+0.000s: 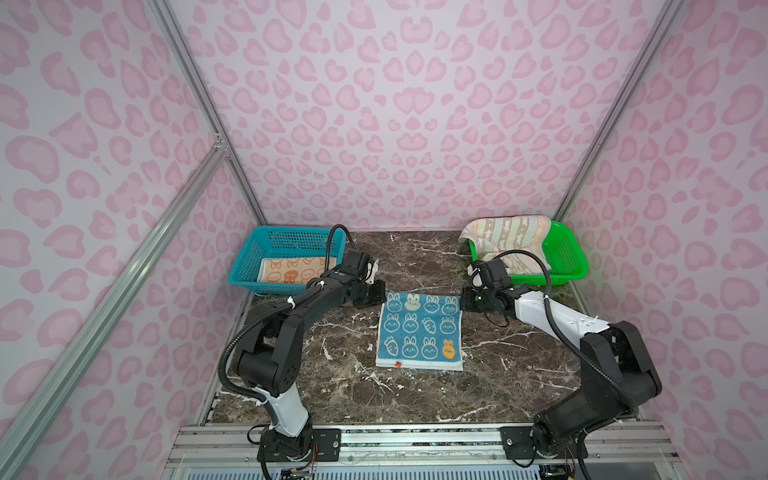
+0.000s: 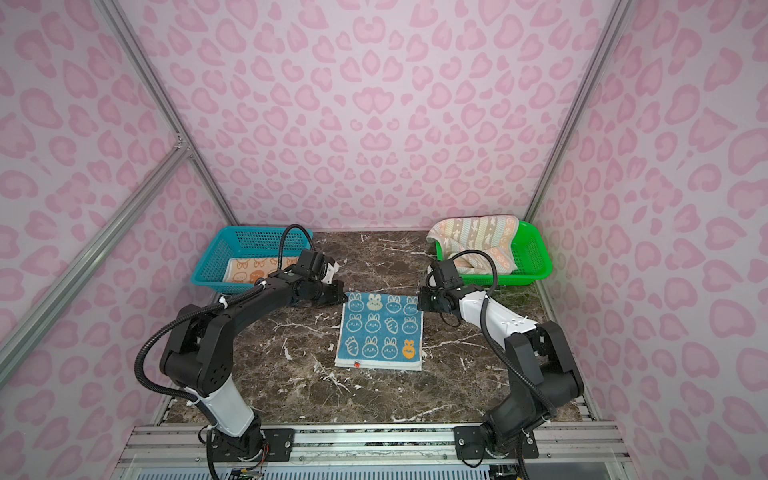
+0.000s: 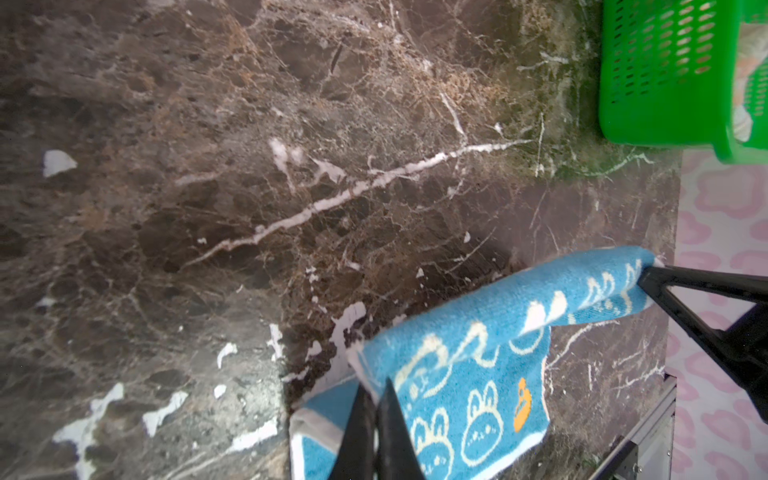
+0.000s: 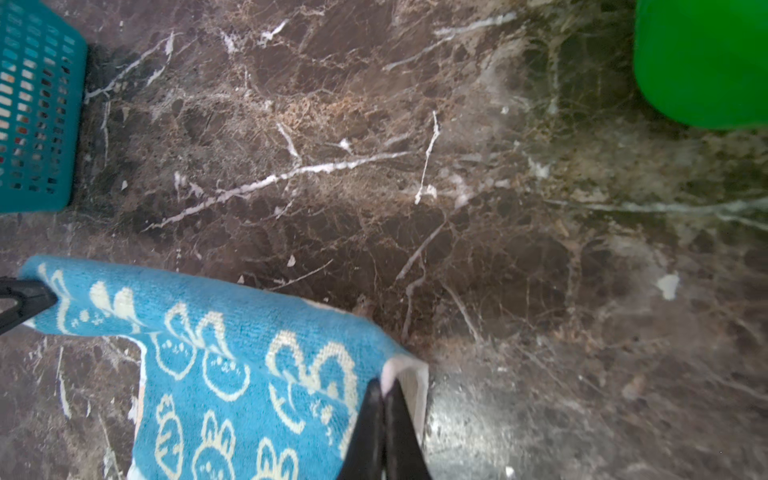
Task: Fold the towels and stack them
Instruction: 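Fold the farther edge over toward the robot with both grippers, halving the towel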
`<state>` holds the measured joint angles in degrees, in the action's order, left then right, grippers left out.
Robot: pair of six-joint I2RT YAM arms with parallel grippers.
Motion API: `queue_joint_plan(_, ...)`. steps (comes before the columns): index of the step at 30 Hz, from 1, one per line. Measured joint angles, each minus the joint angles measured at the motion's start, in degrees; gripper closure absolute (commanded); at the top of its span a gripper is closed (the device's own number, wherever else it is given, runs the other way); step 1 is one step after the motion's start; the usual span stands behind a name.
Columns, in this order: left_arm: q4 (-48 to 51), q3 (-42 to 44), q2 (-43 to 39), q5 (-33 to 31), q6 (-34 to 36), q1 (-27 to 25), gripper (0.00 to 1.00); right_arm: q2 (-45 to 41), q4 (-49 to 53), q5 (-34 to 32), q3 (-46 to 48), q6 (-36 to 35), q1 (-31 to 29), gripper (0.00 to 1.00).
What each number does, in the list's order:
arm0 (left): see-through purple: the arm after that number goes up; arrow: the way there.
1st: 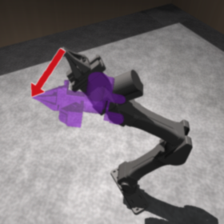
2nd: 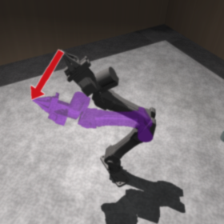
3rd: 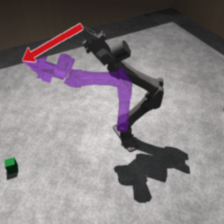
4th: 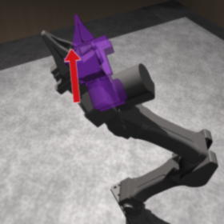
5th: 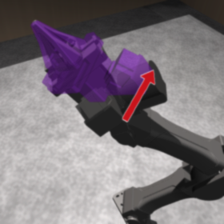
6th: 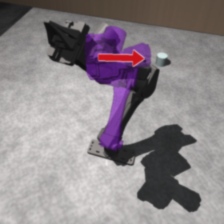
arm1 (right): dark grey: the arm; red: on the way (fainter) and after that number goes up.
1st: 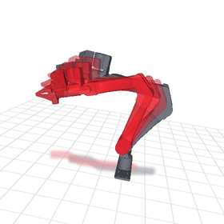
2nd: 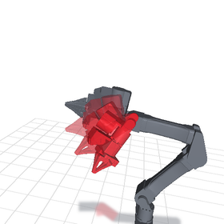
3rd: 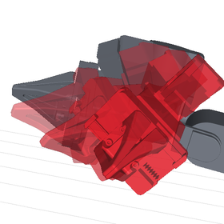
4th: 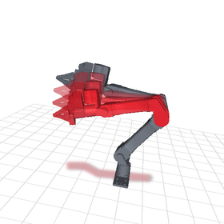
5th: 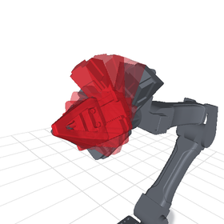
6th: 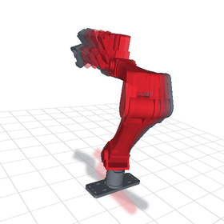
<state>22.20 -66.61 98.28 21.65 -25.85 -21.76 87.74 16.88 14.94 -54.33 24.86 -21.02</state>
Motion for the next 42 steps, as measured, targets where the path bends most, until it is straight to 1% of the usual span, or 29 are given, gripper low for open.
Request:
queue_joint_plan(7,-1.01,8.0,-6.71,1.97,0.55,-0.57,0.97,-8.35,0.2,0.09,8.2,-0.13,-2.36,1.0)
queue_joint_plan(14,-1.79,15.98,-11.89,2.62,0.22,-2.03,0.97,-13.64,0.11,0.11,15.76,2.89,-4.52,1.0)
queue_joint_plan(20,-2.4,20.11,-14.71,2.62,-1.16,-2.89,0.97,-15.1,-1.29,0.52,20.22,6.01,-6.73,1.0)
queue_joint_plan(25,-2.51,22.56,-15.28,2.43,-2.25,-4.15,0.97,-14.86,-1.27,0.42,21.35,7.54,-9.44,0.99)
queue_joint_plan(29,-2.56,24.17,-15.39,2.34,-2.71,-5.05,0.97,-15.06,-1.18,0.02,21.7,8.66,-10.45,0.98)
queue_joint_plan(33,-2.36,25.44,-16.7,2.34,-3.13,-5.25,0.96,-16.28,-0.87,-0.35,22.82,9.01,-10.97,0.92)
queue_joint_plan(35,-2.38,25.81,-17.33,2.29,-3.26,-5.25,0.92,-16.76,-0.68,-0.35,23.3,9.05,-11.15,0.88)
queue_joint_plan(36,-2.36,26.05,-17.53,2.27,-3.26,-5.25,0.89,-16.98,-0.66,-0.35,23.58,9.07,-11.19,0.85)
queue_joint_plan(38,-2.23,26.77,-17.68,2.25,-3.28,-5.27,0.82,-17.49,-0.33,-0.39,24.06,9.25,-11.47,0.83)
queue_joint_plan(41,-1.05,27.93,-18.45,1.92,-3.69,-5.31,0.68,-19.04,0.7,-0.94,24.55,9.55,-12.26,0.79)
queue_joint_plan(42,-0.79,28.33,-19.15,1.84,-3.72,-5.31,0.62,-19.93,1.46,-0.98,24.59,9.55,-12.5,0.77)
